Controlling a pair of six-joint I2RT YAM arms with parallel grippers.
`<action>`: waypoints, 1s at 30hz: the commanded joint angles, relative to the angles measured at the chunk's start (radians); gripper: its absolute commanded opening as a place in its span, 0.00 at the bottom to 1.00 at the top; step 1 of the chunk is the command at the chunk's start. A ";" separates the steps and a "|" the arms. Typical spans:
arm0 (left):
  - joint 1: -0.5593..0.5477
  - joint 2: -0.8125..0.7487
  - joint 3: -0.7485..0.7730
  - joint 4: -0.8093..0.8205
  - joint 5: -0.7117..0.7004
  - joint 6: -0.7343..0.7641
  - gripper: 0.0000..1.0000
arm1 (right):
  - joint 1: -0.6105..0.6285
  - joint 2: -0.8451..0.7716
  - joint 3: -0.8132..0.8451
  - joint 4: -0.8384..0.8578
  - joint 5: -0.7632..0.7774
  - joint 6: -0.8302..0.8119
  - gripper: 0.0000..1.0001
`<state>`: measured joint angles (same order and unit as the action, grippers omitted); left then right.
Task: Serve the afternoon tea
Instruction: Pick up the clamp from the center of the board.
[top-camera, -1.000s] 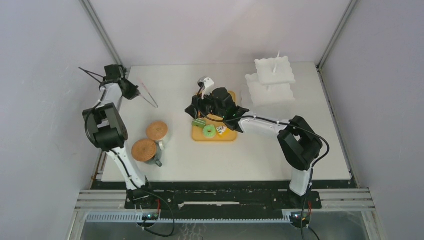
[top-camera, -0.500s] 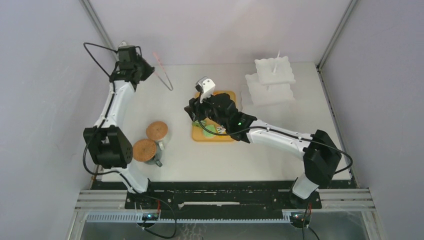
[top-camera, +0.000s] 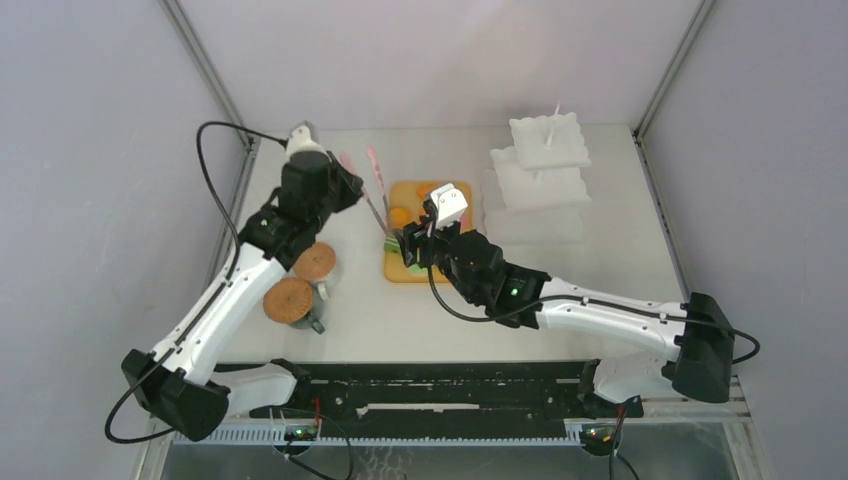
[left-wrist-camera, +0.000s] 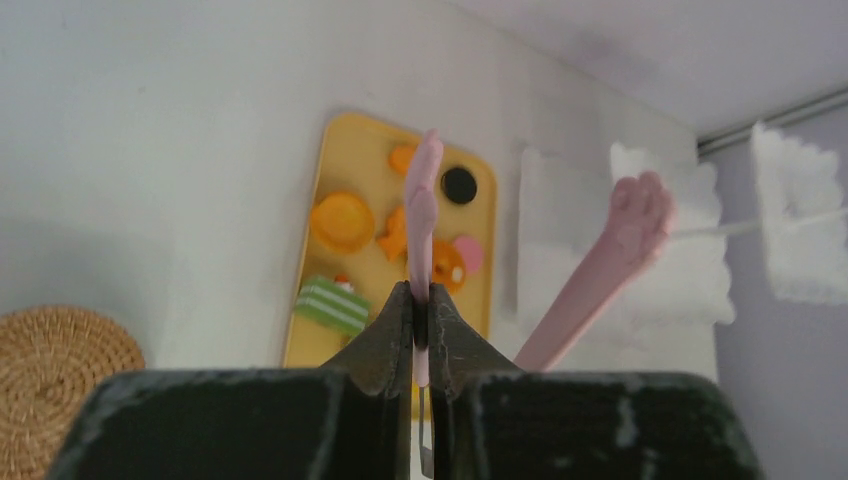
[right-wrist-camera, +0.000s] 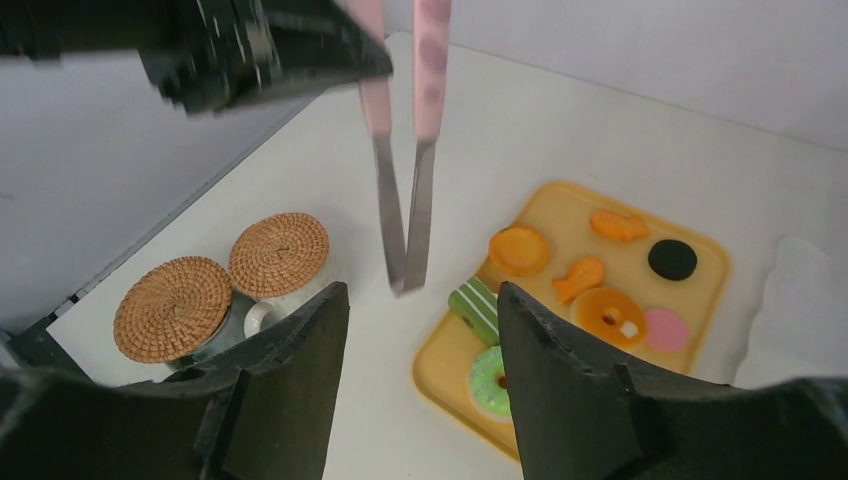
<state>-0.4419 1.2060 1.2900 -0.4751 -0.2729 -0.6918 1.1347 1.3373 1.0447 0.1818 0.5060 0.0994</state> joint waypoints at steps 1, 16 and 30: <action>-0.127 -0.082 -0.149 0.058 -0.155 -0.047 0.00 | 0.056 -0.071 -0.030 0.019 0.154 0.010 0.64; -0.367 -0.134 -0.312 0.063 -0.307 -0.154 0.00 | 0.141 -0.011 -0.071 0.011 0.315 0.093 0.64; -0.442 -0.152 -0.361 0.065 -0.368 -0.190 0.00 | 0.063 0.106 -0.026 -0.010 0.251 0.149 0.52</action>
<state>-0.8745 1.0786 0.9569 -0.4515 -0.5968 -0.8532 1.2182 1.4220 0.9699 0.1707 0.7658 0.2104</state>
